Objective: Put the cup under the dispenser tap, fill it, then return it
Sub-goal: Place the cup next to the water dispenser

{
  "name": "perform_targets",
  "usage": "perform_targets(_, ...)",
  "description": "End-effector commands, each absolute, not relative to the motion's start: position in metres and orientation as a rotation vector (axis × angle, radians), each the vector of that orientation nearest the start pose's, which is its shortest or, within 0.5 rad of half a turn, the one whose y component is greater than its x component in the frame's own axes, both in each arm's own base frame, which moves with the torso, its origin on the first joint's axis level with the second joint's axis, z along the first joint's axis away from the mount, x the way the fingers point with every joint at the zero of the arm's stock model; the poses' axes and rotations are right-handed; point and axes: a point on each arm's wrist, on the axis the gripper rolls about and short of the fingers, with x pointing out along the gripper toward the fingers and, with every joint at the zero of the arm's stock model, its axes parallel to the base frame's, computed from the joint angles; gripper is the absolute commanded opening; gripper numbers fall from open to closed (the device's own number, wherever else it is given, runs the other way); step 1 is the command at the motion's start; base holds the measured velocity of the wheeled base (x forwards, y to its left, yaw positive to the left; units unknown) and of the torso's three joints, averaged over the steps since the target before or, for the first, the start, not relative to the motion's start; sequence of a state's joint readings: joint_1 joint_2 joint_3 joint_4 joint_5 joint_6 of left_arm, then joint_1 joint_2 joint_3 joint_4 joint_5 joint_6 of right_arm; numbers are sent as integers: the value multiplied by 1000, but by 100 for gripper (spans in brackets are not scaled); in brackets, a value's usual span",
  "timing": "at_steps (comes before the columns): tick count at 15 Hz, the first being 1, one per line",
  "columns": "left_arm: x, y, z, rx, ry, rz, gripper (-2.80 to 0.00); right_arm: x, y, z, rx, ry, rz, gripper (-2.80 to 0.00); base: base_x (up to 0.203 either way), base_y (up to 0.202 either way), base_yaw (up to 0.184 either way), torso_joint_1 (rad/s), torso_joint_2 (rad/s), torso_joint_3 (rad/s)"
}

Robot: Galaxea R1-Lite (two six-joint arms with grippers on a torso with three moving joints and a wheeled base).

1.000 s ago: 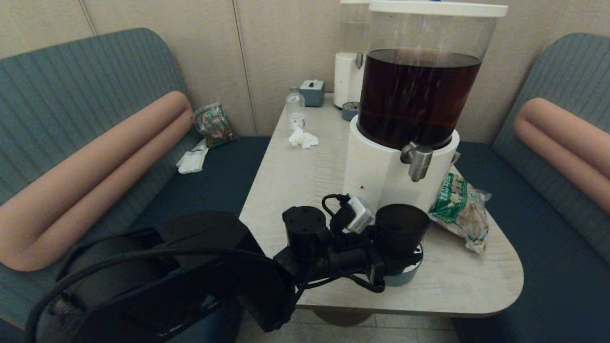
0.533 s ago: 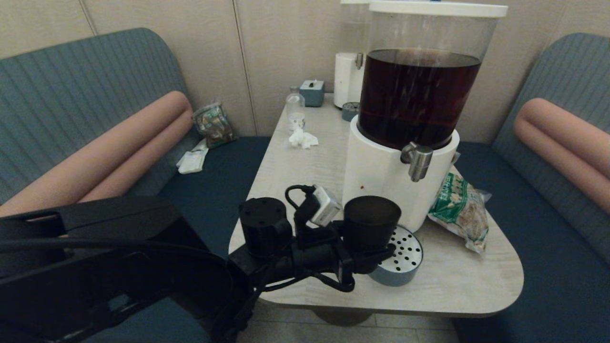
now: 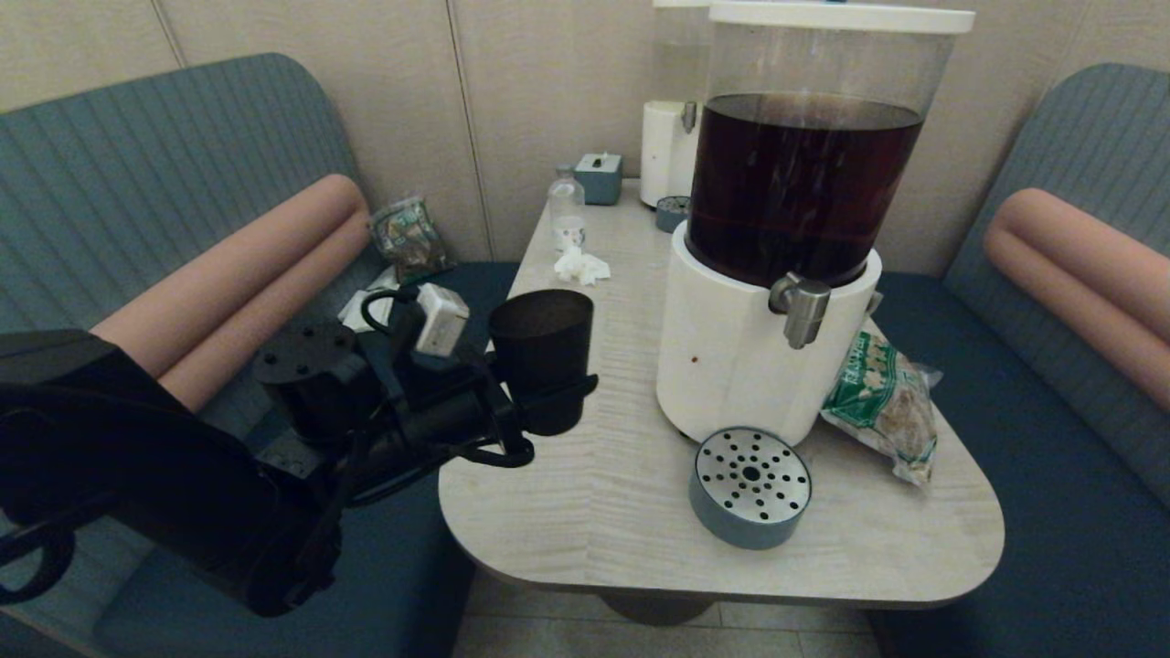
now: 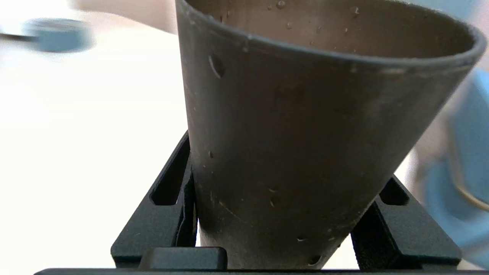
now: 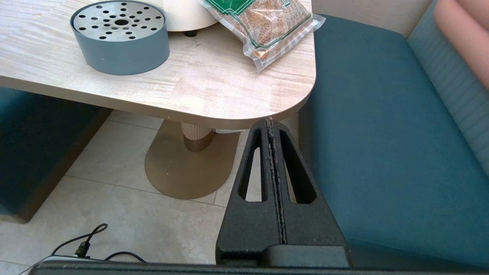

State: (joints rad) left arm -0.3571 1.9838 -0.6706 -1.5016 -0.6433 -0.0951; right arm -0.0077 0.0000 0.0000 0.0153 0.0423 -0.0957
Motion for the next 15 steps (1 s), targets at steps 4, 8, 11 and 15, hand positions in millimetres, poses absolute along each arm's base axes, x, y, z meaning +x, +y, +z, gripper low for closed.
perform_targets(4, 357, -83, 119, -69, -129, -883, -280, -23, 1, 74, -96, 15, 36, -280, 0, 0, 0, 0, 0, 0)
perform_targets(8, 408, -85, 89, -78, -147, -862, -280, -23, 1, 74, -96, 15, 36, -280, 0, 0, 0, 0, 0, 0)
perform_targets(11, 437, -90, 55, -86, -141, -858, -280, -23, 1, 74, -96, 15, 36, -280, 0, 0, 0, 0, 0, 0)
perform_targets(15, 458, -93, 29, -95, -144, -853, -280, -23, 1, 74, -96, 15, 38, -280, 0, 0, 0, 0, 0, 0)
